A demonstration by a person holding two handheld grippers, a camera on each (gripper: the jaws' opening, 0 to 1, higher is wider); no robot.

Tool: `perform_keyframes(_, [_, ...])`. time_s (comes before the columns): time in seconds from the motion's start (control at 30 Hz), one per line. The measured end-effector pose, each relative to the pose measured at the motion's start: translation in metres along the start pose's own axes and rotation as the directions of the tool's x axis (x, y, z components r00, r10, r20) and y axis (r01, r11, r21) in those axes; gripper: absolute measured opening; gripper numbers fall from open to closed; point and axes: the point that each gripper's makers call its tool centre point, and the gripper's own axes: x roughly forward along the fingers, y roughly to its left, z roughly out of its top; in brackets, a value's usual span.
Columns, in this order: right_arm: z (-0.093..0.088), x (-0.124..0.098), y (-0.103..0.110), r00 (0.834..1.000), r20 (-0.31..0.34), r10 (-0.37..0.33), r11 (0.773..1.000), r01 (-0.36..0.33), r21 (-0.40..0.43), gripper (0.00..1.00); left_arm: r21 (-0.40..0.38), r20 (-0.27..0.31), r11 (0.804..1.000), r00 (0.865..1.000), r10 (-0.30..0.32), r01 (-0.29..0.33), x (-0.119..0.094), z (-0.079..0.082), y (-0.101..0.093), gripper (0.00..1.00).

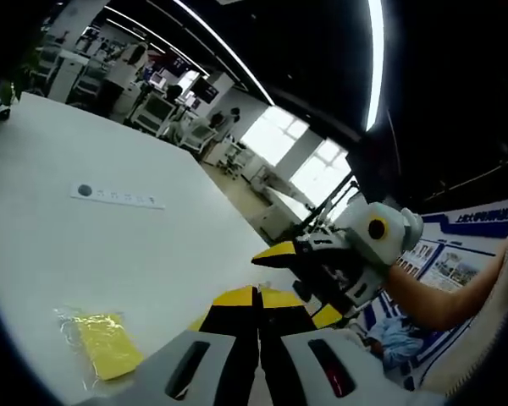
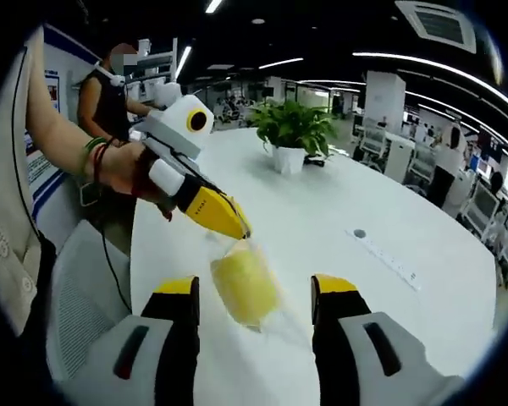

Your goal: Compare the silicone blocks by pressing each to a similar depth, holding the contact briefly, and releasing to observe deformation and rebound differences across the visible hardness samples.

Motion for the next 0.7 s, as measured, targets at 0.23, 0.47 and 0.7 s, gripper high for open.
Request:
perform_keyframes(0.23, [-0.003,-0.018,-0.006,0.996,0.055,-0.076,0.996,0.072,0.056,0.5,-0.014,-0.005,1.0,1.0,0.004,-0.004,0.01,-0.005,0.003,0.0])
perform_keyframes(0.47, [-0.016,-0.031,-0.01,0.989,0.078,-0.129,0.984,0.118,0.131,0.52,-0.028,-0.012,1.0,1.0,0.013,-0.013,0.024,-0.011,0.007,0.0])
perform_keyframes(0.7, [-0.026,-0.048,-0.01,0.978,0.098,-0.184,0.968,0.163,0.191,0.52,-0.052,-0.026,0.999,1.0,0.01,-0.012,0.034,-0.02,0.011,0.0])
